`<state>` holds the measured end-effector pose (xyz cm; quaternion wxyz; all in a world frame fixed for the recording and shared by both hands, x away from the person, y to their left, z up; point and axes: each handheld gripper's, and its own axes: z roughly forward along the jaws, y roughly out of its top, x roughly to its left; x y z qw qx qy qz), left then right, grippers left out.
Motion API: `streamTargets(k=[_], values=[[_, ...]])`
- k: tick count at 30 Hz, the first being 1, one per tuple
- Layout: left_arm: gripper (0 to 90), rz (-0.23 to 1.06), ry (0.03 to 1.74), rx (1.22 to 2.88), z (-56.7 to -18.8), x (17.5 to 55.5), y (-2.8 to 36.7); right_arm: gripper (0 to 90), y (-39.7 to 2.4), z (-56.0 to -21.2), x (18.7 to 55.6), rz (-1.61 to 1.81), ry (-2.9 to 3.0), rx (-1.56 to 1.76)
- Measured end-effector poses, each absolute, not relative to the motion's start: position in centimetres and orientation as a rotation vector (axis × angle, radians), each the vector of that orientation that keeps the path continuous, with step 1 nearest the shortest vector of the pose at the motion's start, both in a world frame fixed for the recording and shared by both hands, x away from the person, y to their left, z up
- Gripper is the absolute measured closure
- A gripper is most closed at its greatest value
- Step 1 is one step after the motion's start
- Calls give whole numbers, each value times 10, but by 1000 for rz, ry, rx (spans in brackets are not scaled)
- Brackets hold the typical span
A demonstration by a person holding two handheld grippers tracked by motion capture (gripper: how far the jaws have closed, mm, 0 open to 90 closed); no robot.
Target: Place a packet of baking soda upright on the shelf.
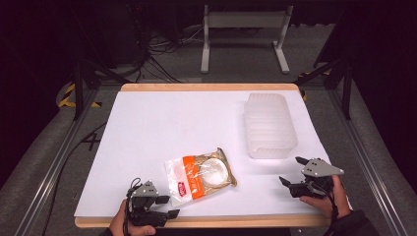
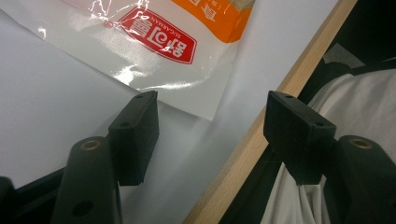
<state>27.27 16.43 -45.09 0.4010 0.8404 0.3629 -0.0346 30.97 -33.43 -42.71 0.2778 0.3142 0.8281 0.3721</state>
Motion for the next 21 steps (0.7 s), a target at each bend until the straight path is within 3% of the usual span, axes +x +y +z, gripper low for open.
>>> streamTargets(k=[2, 4, 7, 16, 21], values=[[320, -136, 987, 2054, -452, 277, 164, 128, -334, -428, 310, 996, 2226, 841], [320, -111, 1033, 2021, -453, 279, 163, 128, -333, -428, 310, 995, 2232, 834], [246, -80, 1105, 1963, -454, 285, 160, 128, -332, -428, 310, 997, 2236, 828], [228, -17, 1286, 1813, -455, 306, 153, 128, -329, -430, 311, 989, 2250, 826], [221, 16, 1300, 1803, -455, 318, 151, 128, -328, -431, 311, 990, 2258, 822]])
